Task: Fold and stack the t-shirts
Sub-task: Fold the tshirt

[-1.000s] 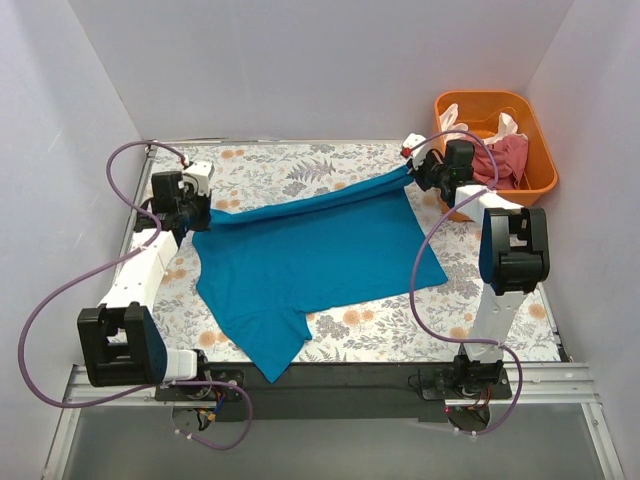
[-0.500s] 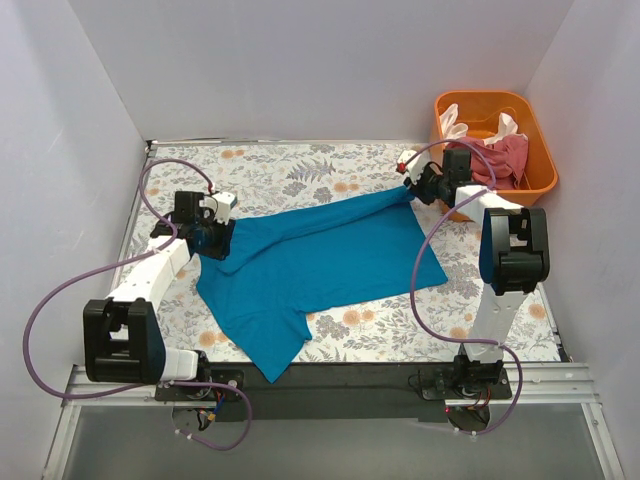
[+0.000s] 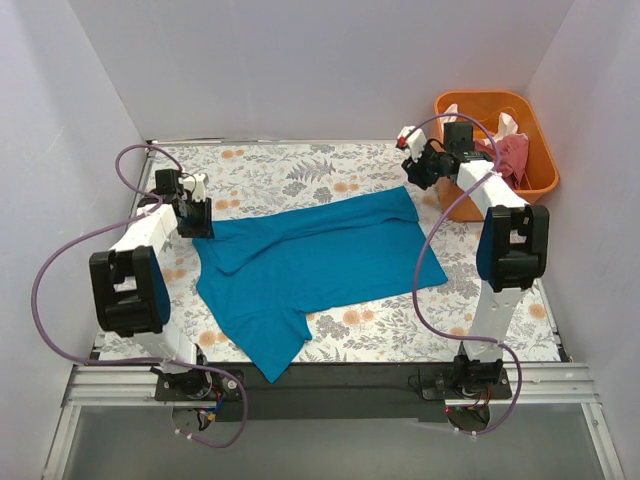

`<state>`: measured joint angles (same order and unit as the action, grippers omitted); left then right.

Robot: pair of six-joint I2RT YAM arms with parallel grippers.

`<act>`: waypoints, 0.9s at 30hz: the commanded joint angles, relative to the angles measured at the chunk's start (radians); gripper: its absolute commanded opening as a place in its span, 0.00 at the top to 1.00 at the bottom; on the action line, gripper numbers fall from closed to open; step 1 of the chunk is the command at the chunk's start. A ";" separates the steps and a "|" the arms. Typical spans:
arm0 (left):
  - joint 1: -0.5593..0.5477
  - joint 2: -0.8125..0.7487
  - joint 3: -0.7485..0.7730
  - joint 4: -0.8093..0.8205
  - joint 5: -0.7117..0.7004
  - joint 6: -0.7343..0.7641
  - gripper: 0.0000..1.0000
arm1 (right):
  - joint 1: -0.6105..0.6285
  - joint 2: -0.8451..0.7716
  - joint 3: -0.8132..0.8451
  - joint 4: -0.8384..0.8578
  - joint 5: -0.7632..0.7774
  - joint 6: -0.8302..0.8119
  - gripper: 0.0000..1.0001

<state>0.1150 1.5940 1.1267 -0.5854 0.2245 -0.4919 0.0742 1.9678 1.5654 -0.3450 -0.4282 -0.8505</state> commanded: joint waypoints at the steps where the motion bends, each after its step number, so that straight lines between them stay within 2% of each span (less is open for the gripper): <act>1: 0.003 0.098 0.059 -0.013 -0.014 -0.077 0.72 | 0.039 0.066 0.094 -0.101 0.005 0.039 0.51; 13: 0.049 0.369 0.165 -0.022 -0.148 -0.065 0.77 | 0.150 0.143 0.059 -0.101 0.160 0.033 0.53; 18: 0.077 0.507 0.362 -0.037 -0.172 -0.028 0.79 | 0.180 0.149 0.006 -0.103 0.223 0.021 0.53; 21: 0.080 0.534 0.467 -0.091 -0.101 -0.004 0.78 | 0.193 0.134 -0.024 -0.114 0.236 0.025 0.54; 23: 0.080 0.482 0.482 -0.111 -0.021 0.009 0.76 | 0.190 0.117 -0.027 -0.124 0.226 0.034 0.54; 27: 0.083 0.379 0.490 -0.171 0.116 0.074 0.65 | 0.193 0.086 0.019 -0.166 0.183 0.065 0.53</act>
<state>0.1947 2.0995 1.5795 -0.6872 0.2131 -0.4873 0.2592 2.1098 1.5574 -0.4511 -0.2188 -0.8124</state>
